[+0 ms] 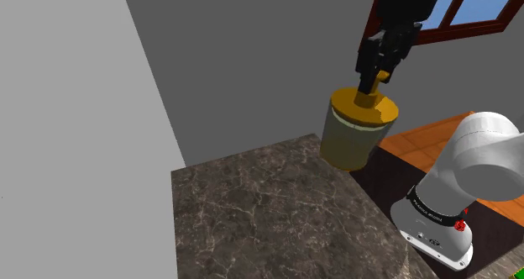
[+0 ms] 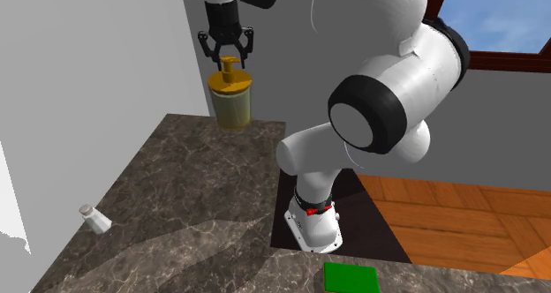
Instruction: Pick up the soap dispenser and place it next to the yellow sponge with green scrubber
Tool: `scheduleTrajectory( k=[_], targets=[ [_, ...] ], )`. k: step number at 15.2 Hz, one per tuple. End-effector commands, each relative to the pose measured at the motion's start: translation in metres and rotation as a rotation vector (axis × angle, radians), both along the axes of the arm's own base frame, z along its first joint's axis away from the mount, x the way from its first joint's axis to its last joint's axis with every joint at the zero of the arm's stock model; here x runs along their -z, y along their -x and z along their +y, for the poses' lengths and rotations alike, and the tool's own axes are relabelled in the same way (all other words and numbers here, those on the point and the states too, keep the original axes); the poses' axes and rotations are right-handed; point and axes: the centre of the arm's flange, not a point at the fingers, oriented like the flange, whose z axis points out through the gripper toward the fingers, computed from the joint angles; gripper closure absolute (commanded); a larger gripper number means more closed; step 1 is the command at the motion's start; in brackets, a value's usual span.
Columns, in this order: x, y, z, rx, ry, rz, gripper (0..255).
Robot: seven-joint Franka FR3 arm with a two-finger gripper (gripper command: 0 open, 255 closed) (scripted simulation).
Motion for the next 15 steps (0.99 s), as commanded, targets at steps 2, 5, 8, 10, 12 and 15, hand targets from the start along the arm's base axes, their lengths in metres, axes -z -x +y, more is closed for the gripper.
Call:
scheduleTrajectory(
  k=[2,5,8,10,12,15],
  targets=[
    [-0.017,0.001,0.0,0.0,0.0,0.0,255],
    [-0.033,0.001,0.0,0.0,0.0,0.0,255],
    [-0.048,0.001,0.0,0.0,0.0,0.0,255],
    [-0.05,0.012,-0.008,0.0,0.0,0.0,255],
    [-0.051,0.033,-0.024,0.0,0.0,0.0,255],
    [-0.051,0.064,-0.048,0.0,0.0,0.0,255]
  ],
)
